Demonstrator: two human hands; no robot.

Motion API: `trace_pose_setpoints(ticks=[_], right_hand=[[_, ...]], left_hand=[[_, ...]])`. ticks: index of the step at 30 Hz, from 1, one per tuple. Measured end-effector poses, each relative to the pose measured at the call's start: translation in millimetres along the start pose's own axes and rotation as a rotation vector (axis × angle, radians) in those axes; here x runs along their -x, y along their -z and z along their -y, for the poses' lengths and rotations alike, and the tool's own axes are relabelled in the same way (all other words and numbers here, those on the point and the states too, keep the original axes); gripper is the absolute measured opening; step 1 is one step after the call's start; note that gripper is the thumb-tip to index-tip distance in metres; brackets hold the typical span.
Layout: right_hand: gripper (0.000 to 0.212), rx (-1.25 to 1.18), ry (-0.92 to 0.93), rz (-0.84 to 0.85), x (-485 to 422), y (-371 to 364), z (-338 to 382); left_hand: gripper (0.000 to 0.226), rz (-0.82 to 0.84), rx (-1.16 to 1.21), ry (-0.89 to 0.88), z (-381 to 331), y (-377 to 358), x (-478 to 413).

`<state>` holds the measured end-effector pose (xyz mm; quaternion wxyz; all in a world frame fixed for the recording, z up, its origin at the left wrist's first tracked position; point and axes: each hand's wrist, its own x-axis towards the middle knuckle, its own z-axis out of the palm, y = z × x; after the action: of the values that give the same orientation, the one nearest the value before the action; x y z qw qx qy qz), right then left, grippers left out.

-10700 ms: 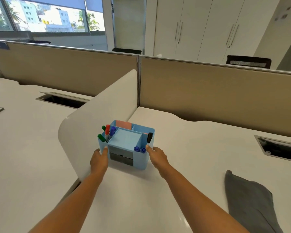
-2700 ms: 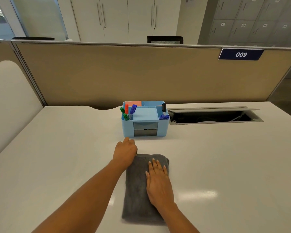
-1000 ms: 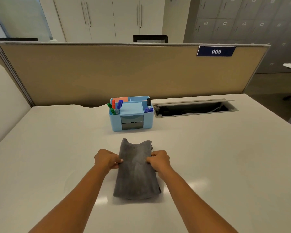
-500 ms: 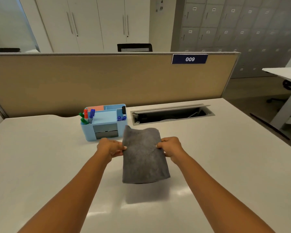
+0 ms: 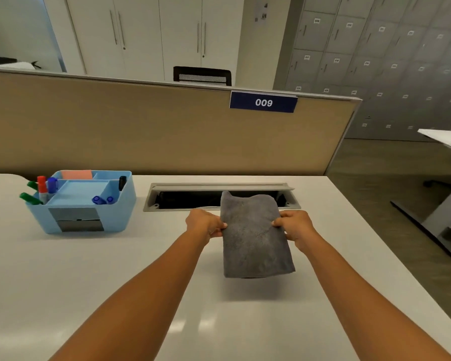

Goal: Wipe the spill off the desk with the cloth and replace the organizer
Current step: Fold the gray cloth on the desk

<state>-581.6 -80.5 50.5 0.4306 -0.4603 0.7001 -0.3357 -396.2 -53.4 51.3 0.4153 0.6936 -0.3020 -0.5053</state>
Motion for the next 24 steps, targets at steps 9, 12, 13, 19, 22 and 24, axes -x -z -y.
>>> trace_pose_setpoints(ticks=[9,12,13,19,22,24], right_hand=[[0.028,0.057,0.058,-0.121,-76,29,-45],[0.029,0.102,0.069,-0.124,-85,22,-62],[0.030,0.125,0.080,-0.126,-86,18,-67],[0.038,0.278,0.358,-0.281,-77,-8,-74],[0.043,0.424,0.534,-0.215,-79,-24,-73],[0.046,0.638,0.525,-0.105,-84,-32,-77]], left_hand=[[0.022,-0.082,-0.133,0.012,15,-90,-59],[0.023,-0.141,-0.293,-0.024,28,-101,-73],[0.023,-0.160,-0.342,-0.046,31,-102,-75],[0.028,-0.196,-0.461,-0.432,43,-116,-66],[0.042,-0.040,-0.694,-0.672,54,-126,-65],[0.048,0.026,-0.935,-0.678,65,-128,-72]])
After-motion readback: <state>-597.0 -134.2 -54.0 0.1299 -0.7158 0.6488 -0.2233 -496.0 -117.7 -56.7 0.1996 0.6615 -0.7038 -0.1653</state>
